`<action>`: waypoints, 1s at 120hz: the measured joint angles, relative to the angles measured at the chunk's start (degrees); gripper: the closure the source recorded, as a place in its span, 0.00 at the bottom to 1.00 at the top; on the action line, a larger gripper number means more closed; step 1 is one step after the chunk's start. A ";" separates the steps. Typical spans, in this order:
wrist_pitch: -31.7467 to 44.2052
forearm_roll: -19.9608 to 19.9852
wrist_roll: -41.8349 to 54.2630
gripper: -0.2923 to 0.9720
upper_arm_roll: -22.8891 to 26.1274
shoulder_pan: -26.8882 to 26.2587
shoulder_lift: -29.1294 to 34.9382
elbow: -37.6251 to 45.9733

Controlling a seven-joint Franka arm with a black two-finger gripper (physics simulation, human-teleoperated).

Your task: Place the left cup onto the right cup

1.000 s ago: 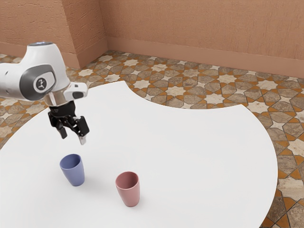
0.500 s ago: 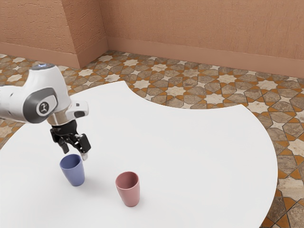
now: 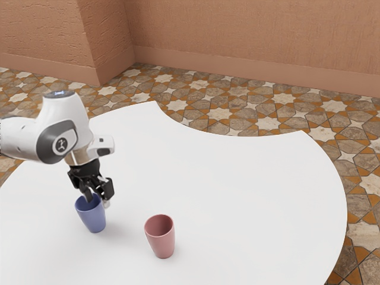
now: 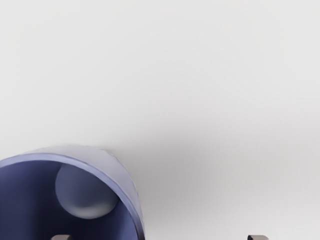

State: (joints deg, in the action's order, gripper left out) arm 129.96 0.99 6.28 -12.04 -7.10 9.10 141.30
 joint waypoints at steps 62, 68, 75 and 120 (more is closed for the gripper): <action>3.97 0.03 -0.34 0.44 0.00 0.01 -5.07 0.00; 4.20 0.04 -0.36 0.44 0.00 0.01 -5.37 -0.02; 4.54 0.05 -0.38 0.44 0.00 0.02 -5.71 -0.03; 5.47 0.00 -0.48 0.57 0.00 0.03 -5.88 1.26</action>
State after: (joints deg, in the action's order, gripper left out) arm 135.43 0.99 5.80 -12.04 -7.08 3.23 142.56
